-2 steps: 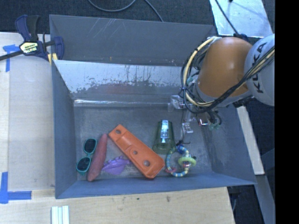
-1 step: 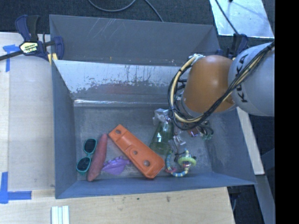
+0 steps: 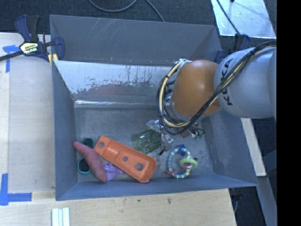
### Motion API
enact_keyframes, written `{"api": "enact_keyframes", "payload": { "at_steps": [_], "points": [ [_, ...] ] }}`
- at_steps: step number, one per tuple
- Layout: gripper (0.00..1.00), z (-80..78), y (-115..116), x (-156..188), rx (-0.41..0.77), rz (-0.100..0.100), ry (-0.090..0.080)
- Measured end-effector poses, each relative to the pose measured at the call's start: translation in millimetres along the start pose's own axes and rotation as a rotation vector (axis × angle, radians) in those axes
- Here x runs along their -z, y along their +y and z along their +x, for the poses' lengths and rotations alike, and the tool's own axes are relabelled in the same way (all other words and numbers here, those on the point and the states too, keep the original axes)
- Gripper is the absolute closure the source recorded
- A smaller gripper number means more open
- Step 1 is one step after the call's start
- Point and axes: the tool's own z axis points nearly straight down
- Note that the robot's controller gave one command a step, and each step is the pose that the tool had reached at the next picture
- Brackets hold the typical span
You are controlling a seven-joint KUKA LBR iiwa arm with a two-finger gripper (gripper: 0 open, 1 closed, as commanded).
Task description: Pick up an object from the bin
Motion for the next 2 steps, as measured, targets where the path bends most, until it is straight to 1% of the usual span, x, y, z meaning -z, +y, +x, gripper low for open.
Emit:
{"api": "enact_keyframes", "payload": {
  "at_steps": [1, 2],
  "points": [
    [1.00, 0.0, 0, 0, 0.000, 0.000, 0.000],
    [1.00, 1.0, -5, 189, -0.007, 0.003, -0.006]
  ]
}}
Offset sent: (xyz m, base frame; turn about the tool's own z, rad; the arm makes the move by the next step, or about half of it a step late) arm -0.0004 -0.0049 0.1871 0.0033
